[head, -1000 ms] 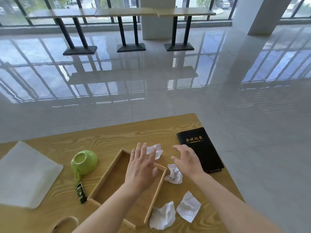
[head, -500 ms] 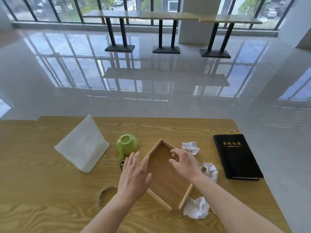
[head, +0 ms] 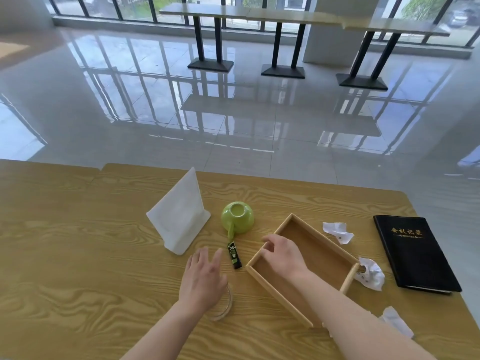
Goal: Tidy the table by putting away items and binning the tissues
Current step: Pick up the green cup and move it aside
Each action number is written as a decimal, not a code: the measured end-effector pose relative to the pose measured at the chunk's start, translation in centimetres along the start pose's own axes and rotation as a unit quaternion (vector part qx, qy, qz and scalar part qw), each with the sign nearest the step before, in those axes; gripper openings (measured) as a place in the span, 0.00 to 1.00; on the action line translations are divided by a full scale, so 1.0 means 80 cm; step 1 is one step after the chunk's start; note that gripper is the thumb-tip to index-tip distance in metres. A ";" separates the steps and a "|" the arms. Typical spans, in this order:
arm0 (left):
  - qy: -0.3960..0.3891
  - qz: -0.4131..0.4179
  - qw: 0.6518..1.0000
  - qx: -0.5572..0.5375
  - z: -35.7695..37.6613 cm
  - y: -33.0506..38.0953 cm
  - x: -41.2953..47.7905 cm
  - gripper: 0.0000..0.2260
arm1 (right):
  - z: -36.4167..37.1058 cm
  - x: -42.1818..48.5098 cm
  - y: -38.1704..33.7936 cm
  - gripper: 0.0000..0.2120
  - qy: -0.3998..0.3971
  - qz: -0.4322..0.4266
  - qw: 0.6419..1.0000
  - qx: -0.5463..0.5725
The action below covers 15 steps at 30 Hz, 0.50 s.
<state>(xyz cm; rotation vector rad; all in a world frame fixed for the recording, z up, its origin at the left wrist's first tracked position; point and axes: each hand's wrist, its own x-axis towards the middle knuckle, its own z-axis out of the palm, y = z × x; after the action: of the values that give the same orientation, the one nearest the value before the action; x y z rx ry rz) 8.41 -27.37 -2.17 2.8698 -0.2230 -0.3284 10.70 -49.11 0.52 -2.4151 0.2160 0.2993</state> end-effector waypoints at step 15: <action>0.012 -0.137 0.977 -0.166 0.016 0.027 0.155 0.22 | 0.026 0.131 -0.025 0.26 -0.025 0.024 0.999 -0.003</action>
<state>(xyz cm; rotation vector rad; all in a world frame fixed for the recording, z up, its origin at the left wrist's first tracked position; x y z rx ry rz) 19.79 -31.95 -5.33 2.5682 0.2165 -0.3438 20.89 -47.03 -2.60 -2.4085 0.2514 0.3836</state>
